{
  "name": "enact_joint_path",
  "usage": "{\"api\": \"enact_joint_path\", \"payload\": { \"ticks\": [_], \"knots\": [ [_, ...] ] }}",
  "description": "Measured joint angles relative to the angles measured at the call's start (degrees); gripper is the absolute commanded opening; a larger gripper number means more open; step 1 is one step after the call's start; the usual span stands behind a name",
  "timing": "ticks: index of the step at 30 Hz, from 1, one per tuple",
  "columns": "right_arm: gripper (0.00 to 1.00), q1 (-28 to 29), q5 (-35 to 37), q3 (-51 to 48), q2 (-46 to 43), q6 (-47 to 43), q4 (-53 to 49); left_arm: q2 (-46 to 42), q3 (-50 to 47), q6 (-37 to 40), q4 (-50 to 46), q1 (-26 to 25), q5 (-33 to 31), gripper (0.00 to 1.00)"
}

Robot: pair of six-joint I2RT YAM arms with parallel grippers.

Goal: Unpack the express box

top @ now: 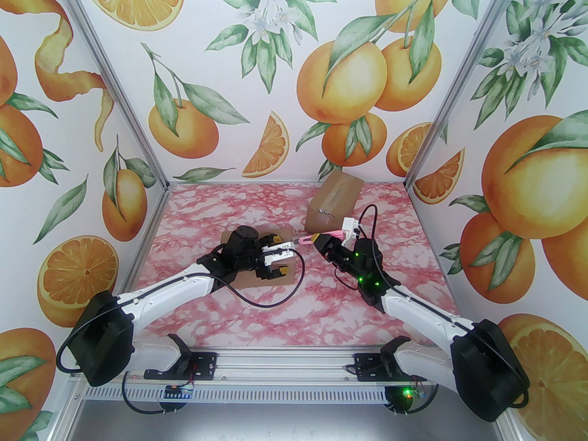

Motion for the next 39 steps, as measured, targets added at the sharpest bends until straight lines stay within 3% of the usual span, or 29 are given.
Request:
{"api": "enact_joint_path", "payload": {
  "ticks": [20,28,33,39],
  "knots": [
    [0.00,-1.95,-4.09,-1.05,2.67,2.56,5.11,0.98,0.26,-3.08,0.98,0.74,0.15,0.73],
    [0.00,-4.55,-9.07,-1.05,1.79,3.04,3.15,0.98,0.66,-1.14,-0.15,1.55,2.95,0.75],
    [0.00,-5.07,-12.07,-0.57,1.70,3.26,2.08,0.87,4.11,3.89,-8.07,3.87,8.20,0.76],
    [0.00,-5.11,-14.47,0.76,3.19,3.65,2.21,3.89,14.75,8.50,-24.72,6.01,11.34,0.81]
  ]
}}
